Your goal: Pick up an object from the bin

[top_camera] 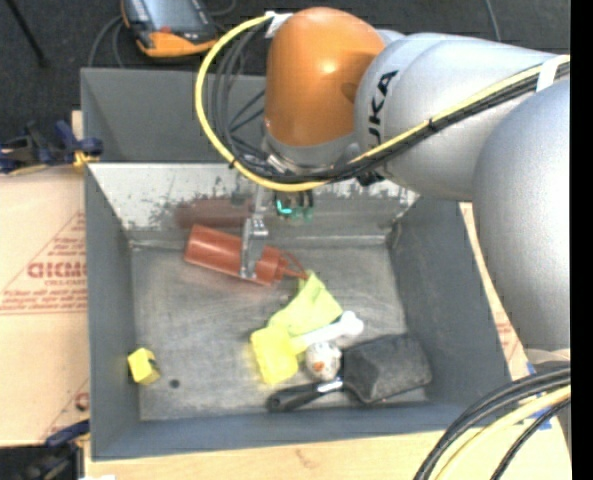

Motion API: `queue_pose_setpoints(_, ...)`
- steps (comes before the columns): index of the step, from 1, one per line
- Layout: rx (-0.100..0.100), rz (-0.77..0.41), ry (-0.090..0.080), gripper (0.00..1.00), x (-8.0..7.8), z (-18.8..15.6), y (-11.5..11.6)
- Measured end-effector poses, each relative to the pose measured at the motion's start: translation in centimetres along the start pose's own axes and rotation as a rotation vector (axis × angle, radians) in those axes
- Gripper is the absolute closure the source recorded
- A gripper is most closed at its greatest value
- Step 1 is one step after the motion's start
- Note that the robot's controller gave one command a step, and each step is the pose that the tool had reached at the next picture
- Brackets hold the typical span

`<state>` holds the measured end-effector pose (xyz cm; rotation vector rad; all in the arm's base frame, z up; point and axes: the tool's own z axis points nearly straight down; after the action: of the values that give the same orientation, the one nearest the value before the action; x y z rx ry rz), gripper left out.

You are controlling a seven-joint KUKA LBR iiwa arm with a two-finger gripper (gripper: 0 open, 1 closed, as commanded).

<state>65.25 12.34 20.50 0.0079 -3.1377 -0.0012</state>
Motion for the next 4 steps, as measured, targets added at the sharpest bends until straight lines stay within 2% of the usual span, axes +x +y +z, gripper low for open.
queue_pose_setpoints(1,-0.001,0.002,-0.008,0.00,-0.1,-0.6,0.0)
queue_pose_setpoints(2,0.000,-0.093,-0.015,0.00,0.2,2.1,-0.3)
queue_pose_setpoints(3,0.002,-0.376,-0.010,0.00,0.0,7.3,-0.4)
queue_pose_setpoints(4,-0.006,-0.275,-0.037,0.00,-0.6,9.6,-0.7)
